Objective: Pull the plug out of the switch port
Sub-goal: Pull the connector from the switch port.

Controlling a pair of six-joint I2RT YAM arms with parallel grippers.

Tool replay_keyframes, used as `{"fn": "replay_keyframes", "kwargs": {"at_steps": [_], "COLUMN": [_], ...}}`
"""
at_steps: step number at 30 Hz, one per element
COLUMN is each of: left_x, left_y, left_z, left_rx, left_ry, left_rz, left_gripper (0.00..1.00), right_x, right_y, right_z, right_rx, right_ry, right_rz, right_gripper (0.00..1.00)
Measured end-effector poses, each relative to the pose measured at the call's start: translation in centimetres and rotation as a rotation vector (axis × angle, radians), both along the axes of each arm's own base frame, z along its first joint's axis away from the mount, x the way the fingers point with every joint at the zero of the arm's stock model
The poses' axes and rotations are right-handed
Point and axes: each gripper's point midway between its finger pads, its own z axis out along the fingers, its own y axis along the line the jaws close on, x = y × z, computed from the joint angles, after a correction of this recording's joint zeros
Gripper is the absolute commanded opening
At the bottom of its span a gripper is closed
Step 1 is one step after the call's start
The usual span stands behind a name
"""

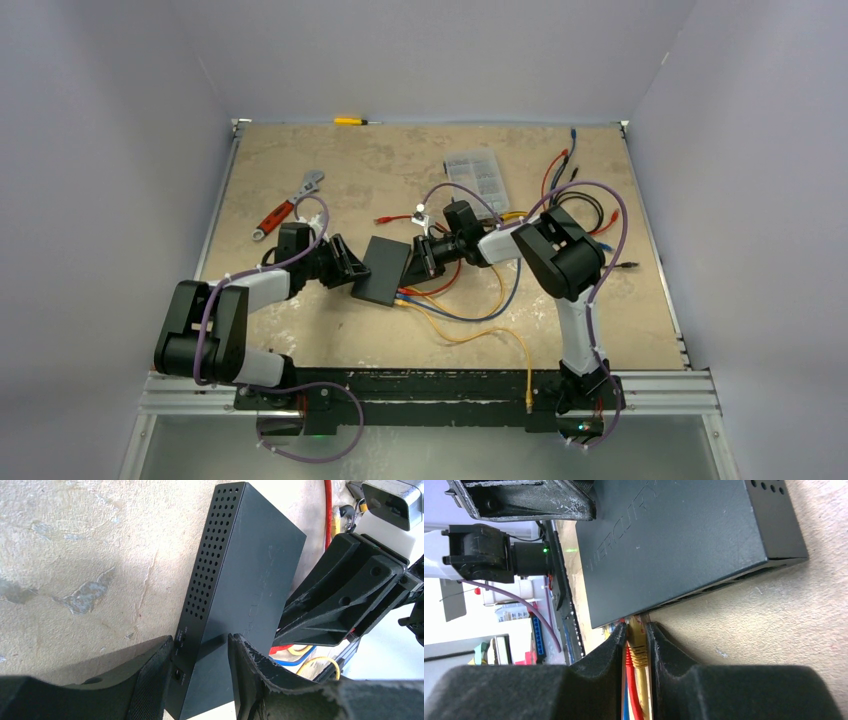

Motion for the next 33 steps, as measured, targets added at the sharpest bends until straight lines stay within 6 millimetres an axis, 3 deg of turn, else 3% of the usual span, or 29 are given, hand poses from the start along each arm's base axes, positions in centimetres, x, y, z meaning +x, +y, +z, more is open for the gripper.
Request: {"fn": "replay_keyframes", "kwargs": {"at_steps": [10, 21, 33], "left_x": [0.35, 0.59, 0.71], "left_y": [0.06, 0.35, 0.46], "left_z": [-0.19, -0.34, -0.29], "left_rx": [0.006, 0.024, 0.029], "left_ry": [0.004, 0.016, 0.023], "left_rz": [0.002, 0.02, 0.029], "left_gripper": [0.44, 0.31, 0.25], "right_x": [0.0, -0.03, -0.04], "right_y": [-0.02, -0.07, -0.12], "right_z": [-0.04, -0.11, -0.14], "right_rx": [-0.001, -0.003, -0.016], "right_ry": [-0.002, -0.007, -0.024], "right_rz": [0.001, 0.005, 0.014], "right_gripper": [0.0, 0.0, 0.0]}}
